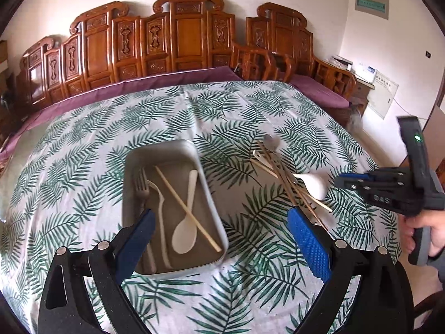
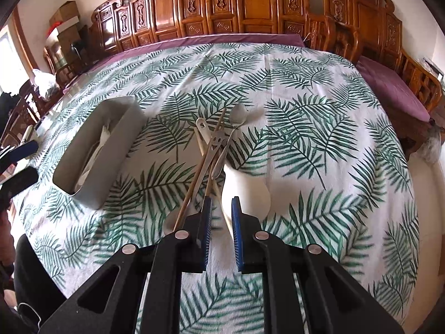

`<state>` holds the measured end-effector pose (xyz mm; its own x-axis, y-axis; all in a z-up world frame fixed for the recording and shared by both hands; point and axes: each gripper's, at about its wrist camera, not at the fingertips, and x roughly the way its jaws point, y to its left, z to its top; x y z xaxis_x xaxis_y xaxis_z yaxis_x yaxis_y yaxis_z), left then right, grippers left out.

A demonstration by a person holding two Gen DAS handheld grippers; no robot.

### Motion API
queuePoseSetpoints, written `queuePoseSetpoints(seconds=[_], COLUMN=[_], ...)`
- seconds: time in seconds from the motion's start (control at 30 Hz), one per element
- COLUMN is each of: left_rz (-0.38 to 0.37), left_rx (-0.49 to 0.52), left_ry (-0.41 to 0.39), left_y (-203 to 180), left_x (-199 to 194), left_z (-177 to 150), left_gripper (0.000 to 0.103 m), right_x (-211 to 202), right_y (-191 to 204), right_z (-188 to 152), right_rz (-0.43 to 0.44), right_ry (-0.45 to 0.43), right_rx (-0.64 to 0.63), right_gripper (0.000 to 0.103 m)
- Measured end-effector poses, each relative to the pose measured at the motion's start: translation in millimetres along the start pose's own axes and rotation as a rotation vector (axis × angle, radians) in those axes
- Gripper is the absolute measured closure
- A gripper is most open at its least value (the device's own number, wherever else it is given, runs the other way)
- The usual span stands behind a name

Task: Organize utensils
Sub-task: 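Close the right gripper on chopsticks and a metal spoon, then lift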

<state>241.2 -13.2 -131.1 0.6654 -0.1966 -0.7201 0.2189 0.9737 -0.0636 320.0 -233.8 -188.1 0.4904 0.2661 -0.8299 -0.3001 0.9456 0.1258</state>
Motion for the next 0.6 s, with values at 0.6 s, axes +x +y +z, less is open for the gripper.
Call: queuePoseSetpoints(seconds=[0.6], left_rz=[-0.009], left_rx=[0.039], left_ry=[0.024], left_y=[-19], left_x=[28], left_z=[10], left_gripper=[0.011], right_x=[99], right_y=[-10], right_z=[64], right_rz=[0.029], right_ry=[0.107], right_rx=[-0.004], right_gripper=[0.087])
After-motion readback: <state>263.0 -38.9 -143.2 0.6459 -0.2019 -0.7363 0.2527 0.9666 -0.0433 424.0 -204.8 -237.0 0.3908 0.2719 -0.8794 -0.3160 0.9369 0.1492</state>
